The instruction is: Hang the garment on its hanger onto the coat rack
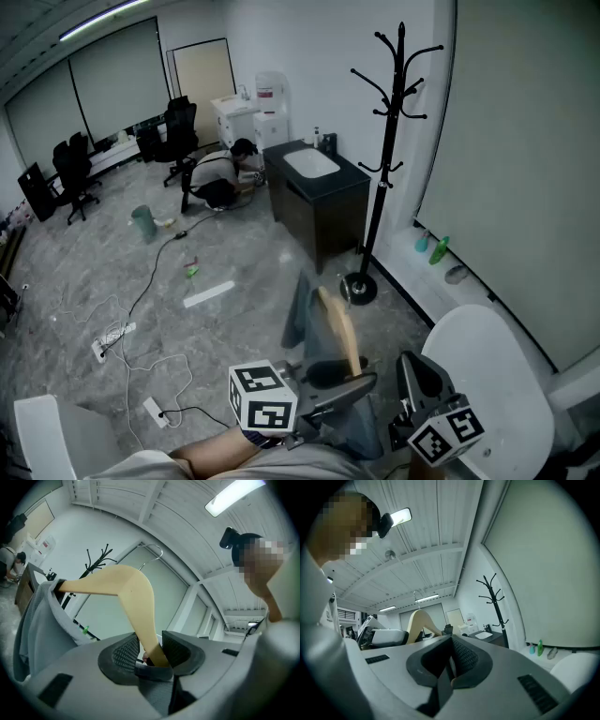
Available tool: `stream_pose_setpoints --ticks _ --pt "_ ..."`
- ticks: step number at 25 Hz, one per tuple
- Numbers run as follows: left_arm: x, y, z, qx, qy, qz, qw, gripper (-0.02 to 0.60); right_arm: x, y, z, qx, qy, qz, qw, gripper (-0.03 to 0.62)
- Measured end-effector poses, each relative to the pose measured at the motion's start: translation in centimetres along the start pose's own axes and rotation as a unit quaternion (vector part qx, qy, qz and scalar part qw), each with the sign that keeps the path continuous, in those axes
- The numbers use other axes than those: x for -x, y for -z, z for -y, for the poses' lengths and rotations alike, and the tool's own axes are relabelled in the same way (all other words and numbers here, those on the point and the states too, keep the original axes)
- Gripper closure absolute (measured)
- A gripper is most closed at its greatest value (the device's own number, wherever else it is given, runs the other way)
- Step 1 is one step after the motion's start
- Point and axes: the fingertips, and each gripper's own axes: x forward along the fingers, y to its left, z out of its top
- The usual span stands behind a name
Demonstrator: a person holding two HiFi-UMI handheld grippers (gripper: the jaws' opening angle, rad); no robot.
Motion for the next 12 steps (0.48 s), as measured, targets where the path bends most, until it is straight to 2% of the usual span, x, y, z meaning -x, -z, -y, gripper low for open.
stream_pose_setpoints --ticks 8,12 --pt "0.13 0.24 -0.23 0.001 -0.007 -0.003 1.0 0.428 0.11 0.38 0.0 -0.005 -0.001 -0.004 1.0 0.579" --pt "0.09 0.43 -0.33 0.003 -0.011 -0.004 0.9999 0.428 0.35 0.33 -0.08 -0.026 -0.017 0.001 1.0 0.579"
